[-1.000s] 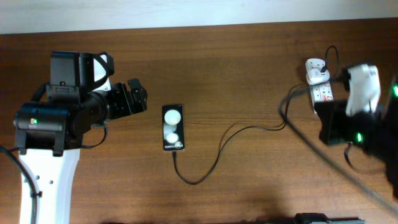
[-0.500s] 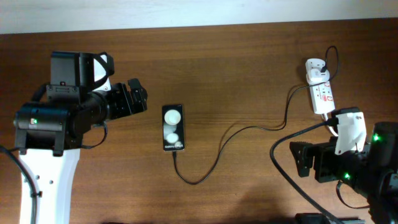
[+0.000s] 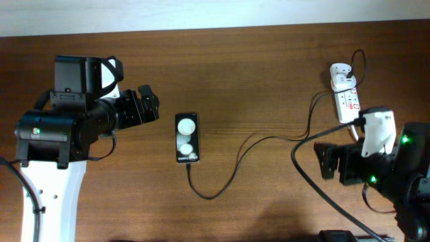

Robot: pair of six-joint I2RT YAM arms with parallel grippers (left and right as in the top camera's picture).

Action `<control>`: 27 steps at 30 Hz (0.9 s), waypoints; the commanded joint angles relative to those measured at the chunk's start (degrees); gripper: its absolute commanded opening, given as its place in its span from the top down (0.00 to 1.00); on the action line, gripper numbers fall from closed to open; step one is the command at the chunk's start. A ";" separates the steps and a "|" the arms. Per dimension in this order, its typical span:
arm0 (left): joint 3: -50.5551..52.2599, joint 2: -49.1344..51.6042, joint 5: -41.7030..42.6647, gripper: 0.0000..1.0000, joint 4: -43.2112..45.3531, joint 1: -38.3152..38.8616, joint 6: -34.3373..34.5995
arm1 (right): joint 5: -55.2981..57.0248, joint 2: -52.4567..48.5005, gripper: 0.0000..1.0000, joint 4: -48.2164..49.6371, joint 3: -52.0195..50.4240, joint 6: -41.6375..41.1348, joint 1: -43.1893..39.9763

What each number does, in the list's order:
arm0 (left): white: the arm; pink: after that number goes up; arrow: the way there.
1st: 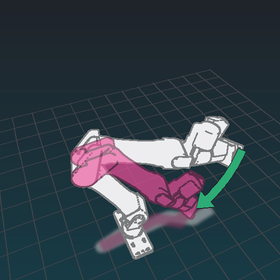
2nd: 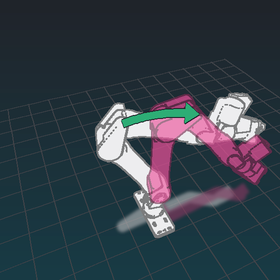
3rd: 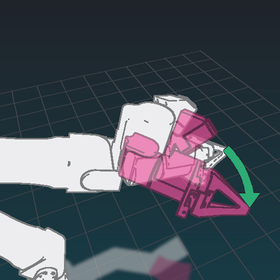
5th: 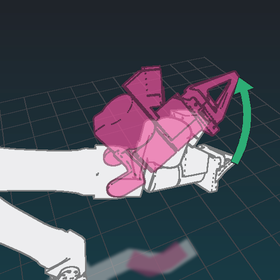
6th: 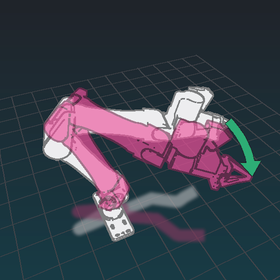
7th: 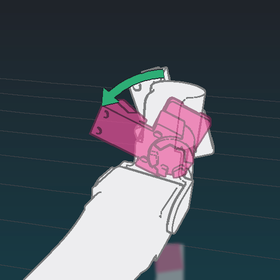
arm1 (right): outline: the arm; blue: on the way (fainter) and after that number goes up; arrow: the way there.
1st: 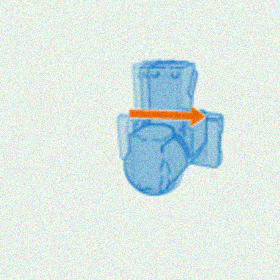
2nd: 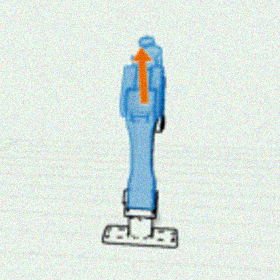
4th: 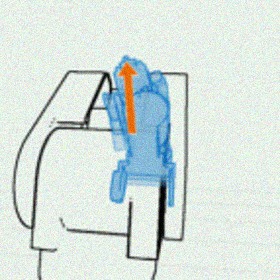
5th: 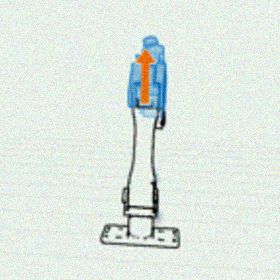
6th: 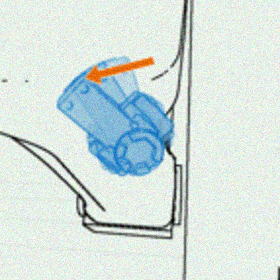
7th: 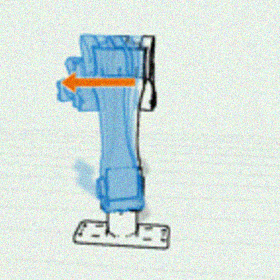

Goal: Plug charger to phone and switch on socket

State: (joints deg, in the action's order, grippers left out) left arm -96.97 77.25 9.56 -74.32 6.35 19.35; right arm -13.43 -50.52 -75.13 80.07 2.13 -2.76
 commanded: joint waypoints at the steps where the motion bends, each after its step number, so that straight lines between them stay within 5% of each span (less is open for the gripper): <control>1: -0.44 -0.35 -0.42 0.01 0.04 -0.11 0.57 | 0.81 3.87 0.01 9.03 -4.70 0.61 0.50; 5: -0.44 -0.35 -0.42 0.01 0.04 -0.11 0.57 | 1.53 13.22 0.01 30.08 -18.45 0.66 0.50; 13: -0.44 -0.35 -0.42 0.01 0.04 -0.11 0.57 | 10.36 33.11 0.01 55.84 -48.57 0.66 4.72; 20: -0.44 -0.35 -0.42 0.01 0.04 -0.11 0.57 | 13.97 42.36 0.01 68.65 -66.31 0.63 6.56; 27: -0.44 -0.35 -0.42 0.01 0.04 -0.11 0.57 | 13.94 45.88 0.01 74.36 -73.75 0.63 6.56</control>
State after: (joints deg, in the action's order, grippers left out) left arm -96.97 77.25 9.56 -74.35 6.35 19.35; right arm -0.38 -6.20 -1.61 8.40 2.81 3.27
